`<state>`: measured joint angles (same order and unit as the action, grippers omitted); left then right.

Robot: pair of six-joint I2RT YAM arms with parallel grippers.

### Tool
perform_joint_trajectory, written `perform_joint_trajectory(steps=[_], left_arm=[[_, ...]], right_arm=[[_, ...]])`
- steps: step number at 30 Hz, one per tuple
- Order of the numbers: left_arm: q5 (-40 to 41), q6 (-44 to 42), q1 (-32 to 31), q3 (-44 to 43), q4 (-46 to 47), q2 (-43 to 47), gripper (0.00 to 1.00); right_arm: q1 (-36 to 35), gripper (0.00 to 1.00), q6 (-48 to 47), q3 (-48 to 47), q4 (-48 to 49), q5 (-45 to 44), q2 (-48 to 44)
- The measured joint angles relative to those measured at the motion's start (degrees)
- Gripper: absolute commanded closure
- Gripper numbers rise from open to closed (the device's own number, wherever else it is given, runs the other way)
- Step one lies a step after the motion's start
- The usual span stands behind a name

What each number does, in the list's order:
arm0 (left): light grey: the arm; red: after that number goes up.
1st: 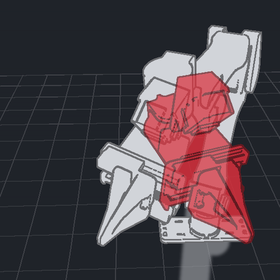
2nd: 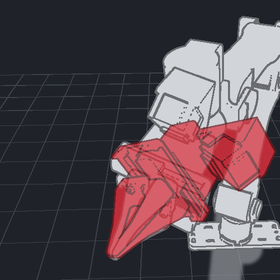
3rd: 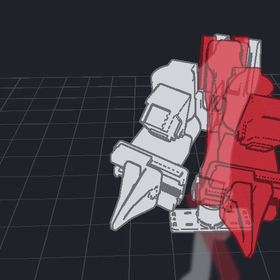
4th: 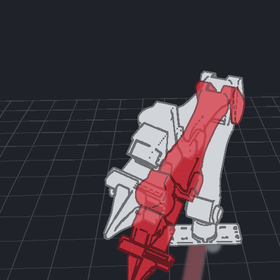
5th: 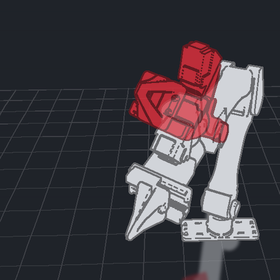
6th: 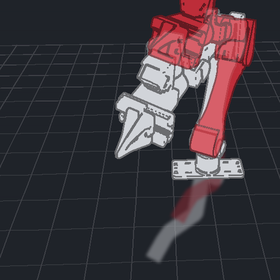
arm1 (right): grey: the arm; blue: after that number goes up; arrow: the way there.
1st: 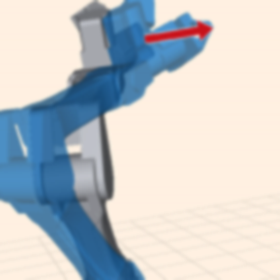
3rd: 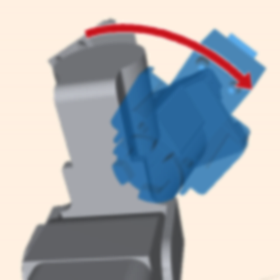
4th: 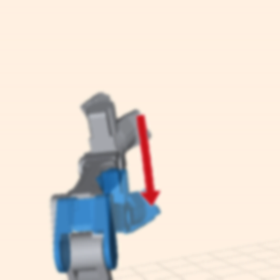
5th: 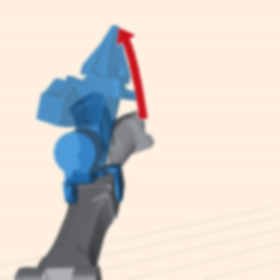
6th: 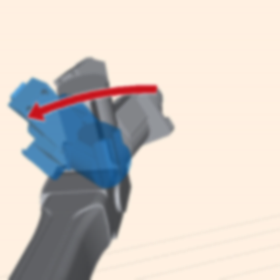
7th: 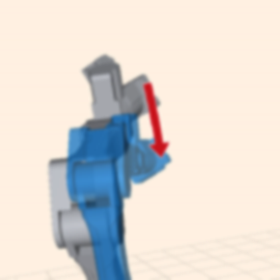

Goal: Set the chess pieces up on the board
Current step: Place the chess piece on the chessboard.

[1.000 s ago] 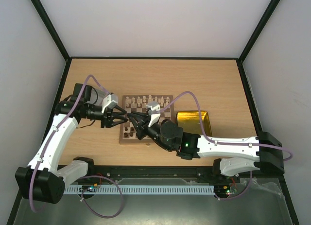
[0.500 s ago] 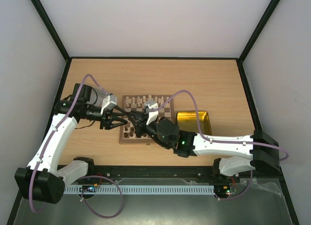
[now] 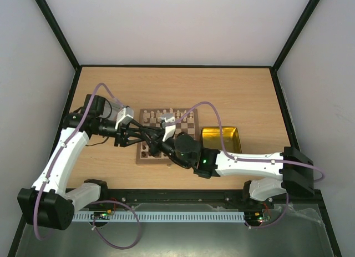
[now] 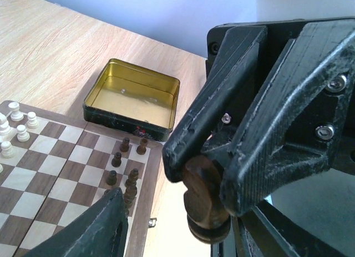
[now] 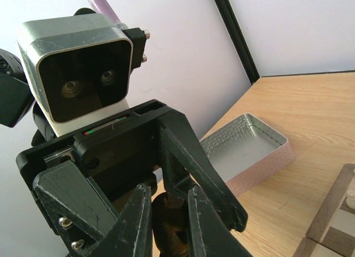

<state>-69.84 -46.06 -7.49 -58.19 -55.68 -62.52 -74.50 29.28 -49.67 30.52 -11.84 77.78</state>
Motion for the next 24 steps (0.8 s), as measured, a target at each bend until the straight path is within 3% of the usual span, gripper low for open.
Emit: perform_joint_trajectory(steps=[15,20,24], left_arm=[[-0.92,2.49,-0.07,0.0,2.1,0.26,0.79],[-0.87,2.8,-0.17,0.0,2.29,0.37,0.94],[-0.81,3.02,-0.17,0.02,2.69,0.42,0.98]], right_arm=[[0.76,0.98,2.34,-0.61,1.53,1.14,1.11],[0.9,0.98,2.67,-0.61,1.64,0.81,1.11],[0.98,0.98,2.99,-0.61,1.75,0.74,1.11]])
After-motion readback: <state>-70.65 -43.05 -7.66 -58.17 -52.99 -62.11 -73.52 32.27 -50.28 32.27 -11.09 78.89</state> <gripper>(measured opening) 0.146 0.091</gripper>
